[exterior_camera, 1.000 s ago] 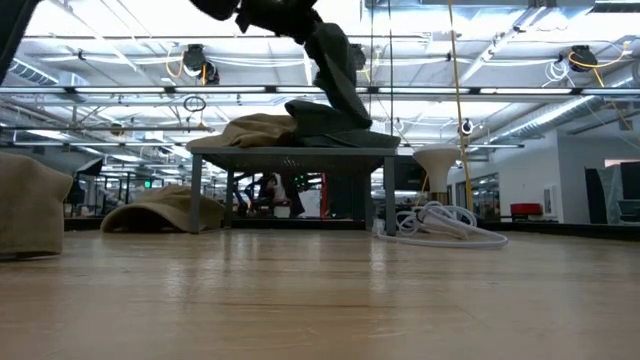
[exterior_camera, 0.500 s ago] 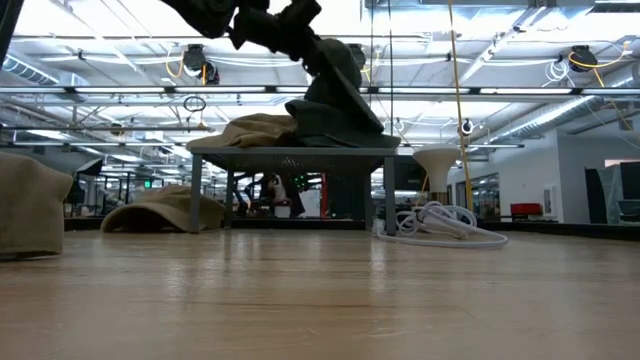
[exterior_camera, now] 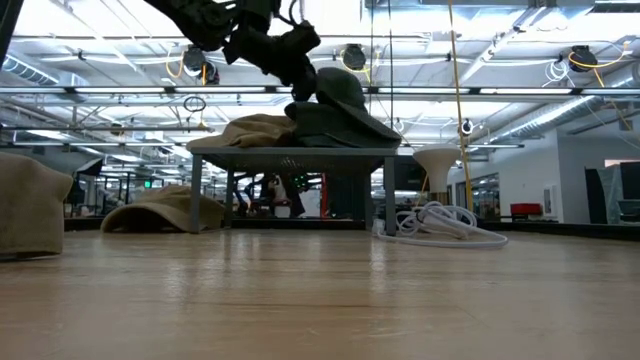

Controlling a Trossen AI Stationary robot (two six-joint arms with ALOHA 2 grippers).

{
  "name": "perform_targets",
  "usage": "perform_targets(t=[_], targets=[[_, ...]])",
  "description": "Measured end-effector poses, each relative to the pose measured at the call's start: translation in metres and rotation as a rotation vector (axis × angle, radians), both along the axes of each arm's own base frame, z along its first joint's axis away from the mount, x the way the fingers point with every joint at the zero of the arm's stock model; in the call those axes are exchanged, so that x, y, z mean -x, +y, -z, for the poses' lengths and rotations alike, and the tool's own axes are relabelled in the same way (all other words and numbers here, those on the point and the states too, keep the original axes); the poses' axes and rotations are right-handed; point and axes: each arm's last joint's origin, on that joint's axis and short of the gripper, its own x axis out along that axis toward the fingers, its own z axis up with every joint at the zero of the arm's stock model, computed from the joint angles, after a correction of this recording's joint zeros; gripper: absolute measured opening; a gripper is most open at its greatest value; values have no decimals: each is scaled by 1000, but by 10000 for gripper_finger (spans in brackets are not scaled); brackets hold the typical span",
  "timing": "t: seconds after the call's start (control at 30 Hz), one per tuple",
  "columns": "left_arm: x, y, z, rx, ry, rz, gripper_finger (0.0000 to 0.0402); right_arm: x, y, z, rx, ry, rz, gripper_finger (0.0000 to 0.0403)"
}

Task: Pick & Place hat
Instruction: Stack the gray cap on the gray caps on the shelf

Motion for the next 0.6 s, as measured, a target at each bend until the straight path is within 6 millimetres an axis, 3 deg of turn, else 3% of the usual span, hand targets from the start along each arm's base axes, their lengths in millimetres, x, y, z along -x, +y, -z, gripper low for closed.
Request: perform_targets(t=[0.37, 0.6], targets=[[7, -2, 12, 7, 213, -22, 16, 0, 0, 0, -23, -1, -8, 251], [24, -6, -6, -6, 231, -50, 16, -1, 0, 1, -19, 10, -7, 251]])
